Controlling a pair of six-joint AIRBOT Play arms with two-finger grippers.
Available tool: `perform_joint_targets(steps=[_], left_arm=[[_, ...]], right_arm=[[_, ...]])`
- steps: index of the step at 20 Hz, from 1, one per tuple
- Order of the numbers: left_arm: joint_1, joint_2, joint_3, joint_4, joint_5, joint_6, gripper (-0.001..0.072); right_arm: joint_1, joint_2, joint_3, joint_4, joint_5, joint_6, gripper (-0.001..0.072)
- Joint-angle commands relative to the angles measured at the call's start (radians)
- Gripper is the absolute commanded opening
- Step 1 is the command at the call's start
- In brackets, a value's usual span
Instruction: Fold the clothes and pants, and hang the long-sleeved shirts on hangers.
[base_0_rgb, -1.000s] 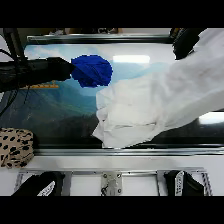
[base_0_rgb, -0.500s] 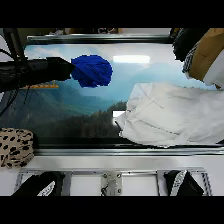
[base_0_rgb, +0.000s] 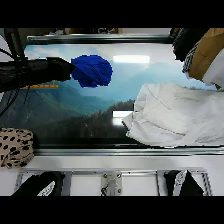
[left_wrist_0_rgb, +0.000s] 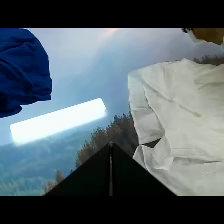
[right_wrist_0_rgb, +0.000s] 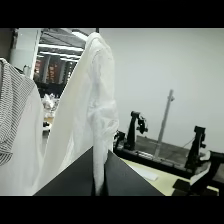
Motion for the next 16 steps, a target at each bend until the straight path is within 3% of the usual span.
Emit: perform_joint_targets(steps=[1, 7, 16], left_arm=[[0.001, 0.0, 0.0, 0.0, -0.003, 0.003, 0.0009], [0.003, 0.0, 0.0, 0.0, -0.035, 0.003, 0.0008], [0.003, 0.0, 0.0, 0.002, -0.029, 0.003, 0.0008]], right_arm=[[-0.001, -0.075, 0.055, 0.0, -0.044, 0.003, 0.0003], [-0.001, -0.18, 0.133, 0.001, -0.071, 0.004, 0.0003], [-0.001, -0.191, 0.135, 0.0, -0.069, 0.032, 0.0003]])
